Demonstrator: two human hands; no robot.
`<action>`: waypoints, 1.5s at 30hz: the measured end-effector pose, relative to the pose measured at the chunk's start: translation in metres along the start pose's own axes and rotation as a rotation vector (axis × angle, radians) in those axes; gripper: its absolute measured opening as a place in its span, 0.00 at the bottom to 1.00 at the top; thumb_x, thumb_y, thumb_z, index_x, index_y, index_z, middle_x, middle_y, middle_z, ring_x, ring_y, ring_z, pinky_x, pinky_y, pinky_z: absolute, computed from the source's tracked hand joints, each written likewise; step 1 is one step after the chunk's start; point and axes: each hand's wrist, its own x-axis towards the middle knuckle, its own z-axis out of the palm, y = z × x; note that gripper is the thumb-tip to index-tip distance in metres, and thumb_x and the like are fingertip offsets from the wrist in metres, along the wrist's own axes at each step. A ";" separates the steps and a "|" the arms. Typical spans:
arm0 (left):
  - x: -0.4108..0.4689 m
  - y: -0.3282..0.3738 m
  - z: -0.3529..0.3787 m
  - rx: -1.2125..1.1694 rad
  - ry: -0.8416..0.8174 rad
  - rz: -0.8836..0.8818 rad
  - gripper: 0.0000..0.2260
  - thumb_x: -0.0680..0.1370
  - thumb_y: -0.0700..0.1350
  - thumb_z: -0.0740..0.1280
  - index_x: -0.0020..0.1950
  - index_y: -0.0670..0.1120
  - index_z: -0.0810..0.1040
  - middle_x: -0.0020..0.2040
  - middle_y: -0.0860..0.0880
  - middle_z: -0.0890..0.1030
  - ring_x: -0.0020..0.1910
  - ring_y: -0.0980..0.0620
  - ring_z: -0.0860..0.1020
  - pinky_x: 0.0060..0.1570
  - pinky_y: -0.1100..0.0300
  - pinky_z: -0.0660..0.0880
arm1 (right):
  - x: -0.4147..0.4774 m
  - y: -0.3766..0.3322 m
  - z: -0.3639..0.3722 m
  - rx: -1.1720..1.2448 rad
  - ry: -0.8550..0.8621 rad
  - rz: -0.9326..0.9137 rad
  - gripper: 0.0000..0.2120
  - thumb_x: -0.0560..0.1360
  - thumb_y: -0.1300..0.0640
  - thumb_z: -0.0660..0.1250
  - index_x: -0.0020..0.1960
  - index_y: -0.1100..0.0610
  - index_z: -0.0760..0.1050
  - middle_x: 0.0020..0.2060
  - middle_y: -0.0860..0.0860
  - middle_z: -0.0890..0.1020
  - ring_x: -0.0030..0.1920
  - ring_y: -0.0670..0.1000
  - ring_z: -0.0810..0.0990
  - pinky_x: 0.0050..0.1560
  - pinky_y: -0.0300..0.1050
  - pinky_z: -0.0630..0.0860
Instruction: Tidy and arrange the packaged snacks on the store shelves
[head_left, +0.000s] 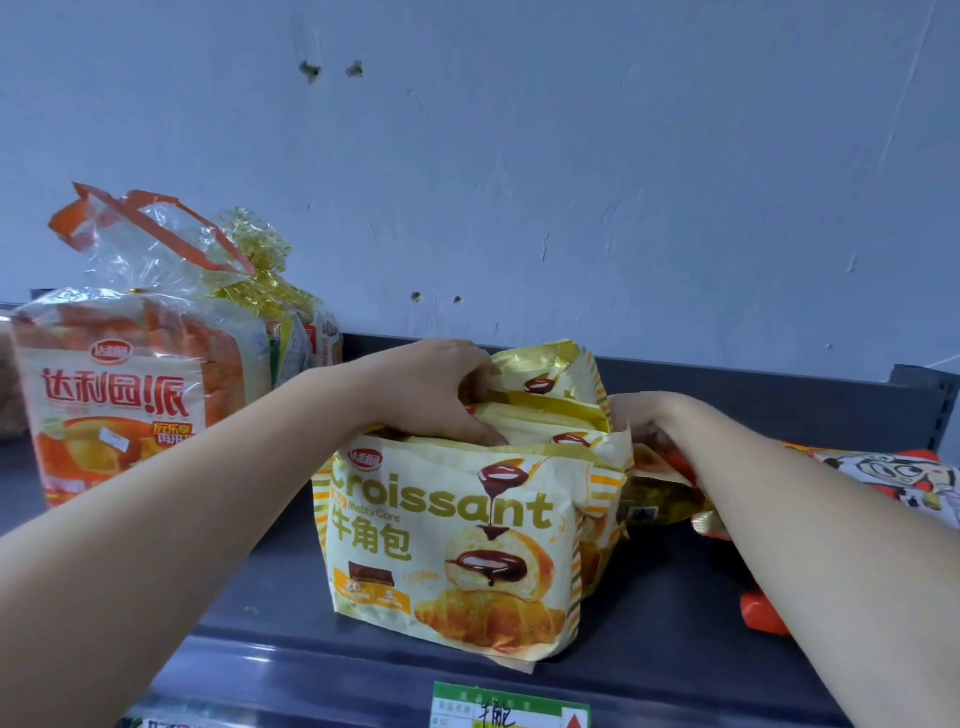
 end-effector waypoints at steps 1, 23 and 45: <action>-0.001 0.000 0.000 0.001 0.003 0.001 0.18 0.71 0.60 0.71 0.52 0.51 0.73 0.53 0.56 0.73 0.53 0.54 0.73 0.52 0.59 0.71 | 0.002 0.000 0.000 0.005 -0.016 0.007 0.04 0.74 0.52 0.66 0.41 0.46 0.72 0.44 0.52 0.77 0.54 0.58 0.77 0.62 0.58 0.72; -0.006 -0.001 0.000 -0.032 0.007 -0.024 0.17 0.70 0.59 0.72 0.52 0.52 0.73 0.50 0.58 0.74 0.50 0.55 0.73 0.53 0.57 0.74 | 0.035 0.015 -0.010 -0.166 0.294 -0.094 0.06 0.71 0.60 0.68 0.40 0.62 0.80 0.41 0.55 0.83 0.41 0.51 0.79 0.47 0.49 0.79; 0.001 -0.006 -0.003 -0.028 -0.173 -0.036 0.17 0.73 0.61 0.68 0.57 0.57 0.69 0.56 0.55 0.71 0.55 0.53 0.72 0.55 0.59 0.71 | 0.052 -0.013 -0.018 -0.117 0.720 -0.363 0.08 0.72 0.51 0.71 0.50 0.49 0.79 0.49 0.46 0.77 0.54 0.49 0.74 0.54 0.49 0.75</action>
